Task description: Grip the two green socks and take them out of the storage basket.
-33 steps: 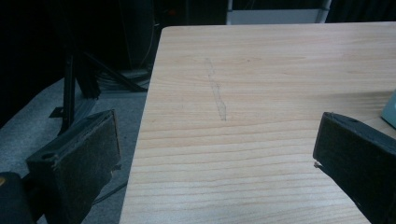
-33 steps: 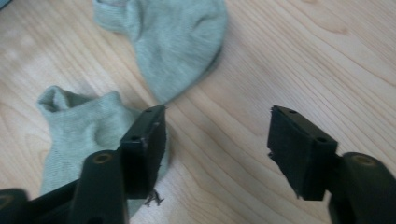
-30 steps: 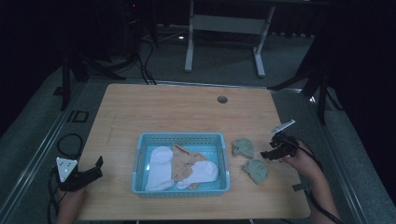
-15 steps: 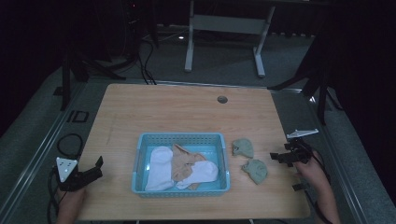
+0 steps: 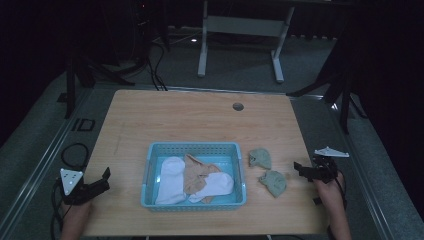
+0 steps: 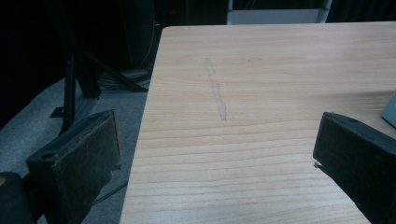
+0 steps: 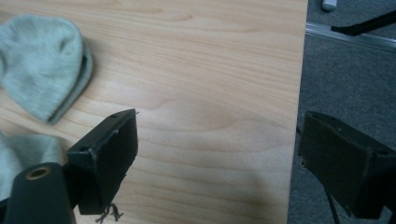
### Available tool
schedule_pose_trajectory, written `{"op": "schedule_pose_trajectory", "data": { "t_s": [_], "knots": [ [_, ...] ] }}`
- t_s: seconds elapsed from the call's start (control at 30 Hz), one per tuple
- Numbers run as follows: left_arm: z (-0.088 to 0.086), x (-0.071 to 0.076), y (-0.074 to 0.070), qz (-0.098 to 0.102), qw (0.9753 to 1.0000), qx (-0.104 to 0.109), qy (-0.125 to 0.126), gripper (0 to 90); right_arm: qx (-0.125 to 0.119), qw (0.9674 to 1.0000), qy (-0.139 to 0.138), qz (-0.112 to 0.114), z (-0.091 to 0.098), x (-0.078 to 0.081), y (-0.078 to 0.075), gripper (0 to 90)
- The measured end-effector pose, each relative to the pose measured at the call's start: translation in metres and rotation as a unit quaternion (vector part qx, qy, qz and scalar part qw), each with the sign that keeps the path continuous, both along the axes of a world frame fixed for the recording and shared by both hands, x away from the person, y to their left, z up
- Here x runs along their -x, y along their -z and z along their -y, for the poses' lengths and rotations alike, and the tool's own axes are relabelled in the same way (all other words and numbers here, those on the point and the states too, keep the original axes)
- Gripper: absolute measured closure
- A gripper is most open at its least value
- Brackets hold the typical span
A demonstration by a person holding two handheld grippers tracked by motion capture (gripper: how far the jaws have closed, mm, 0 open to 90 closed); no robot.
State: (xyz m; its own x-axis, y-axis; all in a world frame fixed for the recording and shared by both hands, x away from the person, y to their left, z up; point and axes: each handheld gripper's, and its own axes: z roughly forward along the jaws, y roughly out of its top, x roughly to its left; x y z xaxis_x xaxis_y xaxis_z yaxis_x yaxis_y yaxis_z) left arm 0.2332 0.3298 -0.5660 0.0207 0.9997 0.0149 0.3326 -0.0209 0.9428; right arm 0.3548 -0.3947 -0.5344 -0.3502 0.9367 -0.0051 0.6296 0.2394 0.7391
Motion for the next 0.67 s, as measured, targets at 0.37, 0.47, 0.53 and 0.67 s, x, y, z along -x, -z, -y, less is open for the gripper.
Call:
{"op": "schedule_pose_trajectory", "data": {
  "t_s": [0.37,0.47,0.53,0.67],
  "knots": [
    [0.000,0.000,0.000,0.000,1.0000,0.001,0.001,0.4,0.009,0.9978,0.052,0.041,0.002,0.006,0.015,12.0],
    [0.000,0.000,0.000,0.001,1.0000,0.001,0.001,0.3,0.013,0.9967,0.061,0.051,0.002,0.008,0.016,12.0],
    [0.000,0.000,0.000,0.001,1.0000,0.001,0.001,0.4,0.016,0.9962,0.067,0.054,0.002,0.008,0.016,12.1],
    [0.000,0.000,0.000,0.001,1.0000,0.000,0.002,0.3,0.020,0.9961,0.068,0.052,0.003,0.008,0.018,12.0]
  ]
}}
